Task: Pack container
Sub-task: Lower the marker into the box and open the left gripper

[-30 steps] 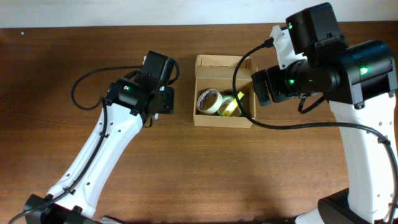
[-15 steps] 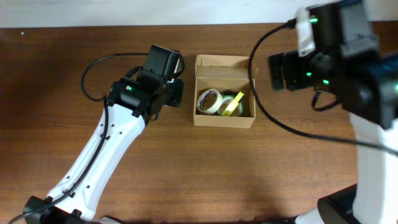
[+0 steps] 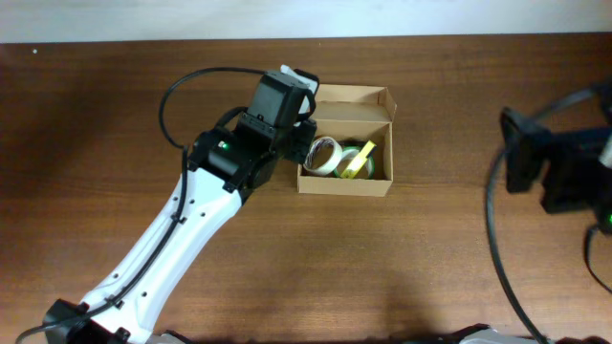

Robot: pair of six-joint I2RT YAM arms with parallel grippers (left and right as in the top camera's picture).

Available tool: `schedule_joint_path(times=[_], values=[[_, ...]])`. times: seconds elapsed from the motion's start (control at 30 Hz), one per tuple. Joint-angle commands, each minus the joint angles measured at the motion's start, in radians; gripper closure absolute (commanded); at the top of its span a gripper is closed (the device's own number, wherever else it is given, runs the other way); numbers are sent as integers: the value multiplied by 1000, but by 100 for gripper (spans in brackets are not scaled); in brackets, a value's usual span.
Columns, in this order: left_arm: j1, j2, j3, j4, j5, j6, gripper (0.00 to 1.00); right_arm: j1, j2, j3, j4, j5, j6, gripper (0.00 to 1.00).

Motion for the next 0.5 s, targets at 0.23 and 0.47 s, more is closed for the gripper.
schedule_joint_path(times=[0.23,0.47], values=[[-23,185,18,172,52,3,98,-7,-19,1,-6,-163,11,1],[-22,278,19,209,117,-10,98,-7,-19,1,-6,-243,11,1]])
